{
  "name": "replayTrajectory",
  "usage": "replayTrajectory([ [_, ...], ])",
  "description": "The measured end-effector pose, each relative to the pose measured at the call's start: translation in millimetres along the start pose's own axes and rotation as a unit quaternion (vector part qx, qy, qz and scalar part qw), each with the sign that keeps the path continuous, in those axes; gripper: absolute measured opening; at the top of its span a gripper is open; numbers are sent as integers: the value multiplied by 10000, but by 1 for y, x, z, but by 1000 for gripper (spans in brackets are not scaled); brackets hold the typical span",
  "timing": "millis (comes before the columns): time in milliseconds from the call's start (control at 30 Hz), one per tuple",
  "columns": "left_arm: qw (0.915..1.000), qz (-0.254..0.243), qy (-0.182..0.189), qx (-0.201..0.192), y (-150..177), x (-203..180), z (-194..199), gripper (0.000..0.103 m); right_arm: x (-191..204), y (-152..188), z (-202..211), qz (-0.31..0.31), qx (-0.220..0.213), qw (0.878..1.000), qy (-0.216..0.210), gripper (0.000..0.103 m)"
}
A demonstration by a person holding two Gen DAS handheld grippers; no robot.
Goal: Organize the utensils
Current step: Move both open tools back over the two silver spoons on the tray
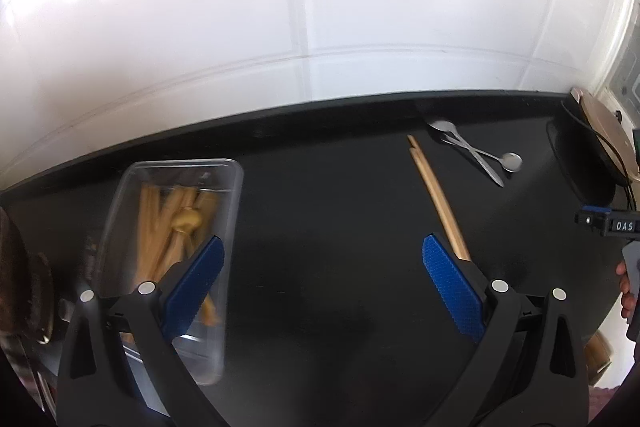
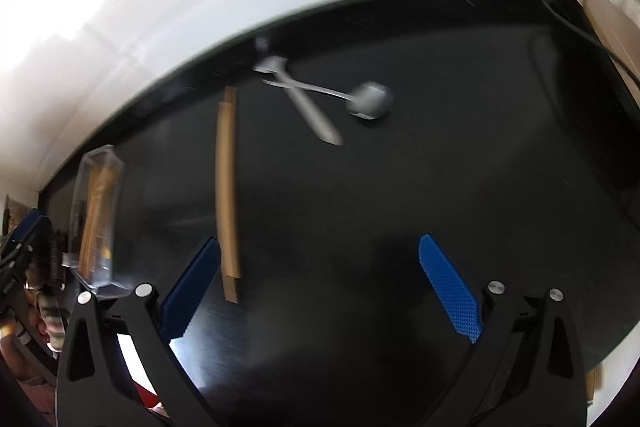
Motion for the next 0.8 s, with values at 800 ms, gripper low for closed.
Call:
replayTrajectory([
  [800, 9996, 81, 53, 277, 4, -113, -35, 97, -100, 1, -9, 148, 551, 9981, -227, 96],
])
Point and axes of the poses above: each gripper's, at about its wrist camera, not at the fingertips, and z roughly against the way its jaws point, x to its left, y to its underside, the point moved 4 cm from there along -z, roughly the way its jaws point, and after that the axes turned 10 degrees about -x, right-handed, at the moved point
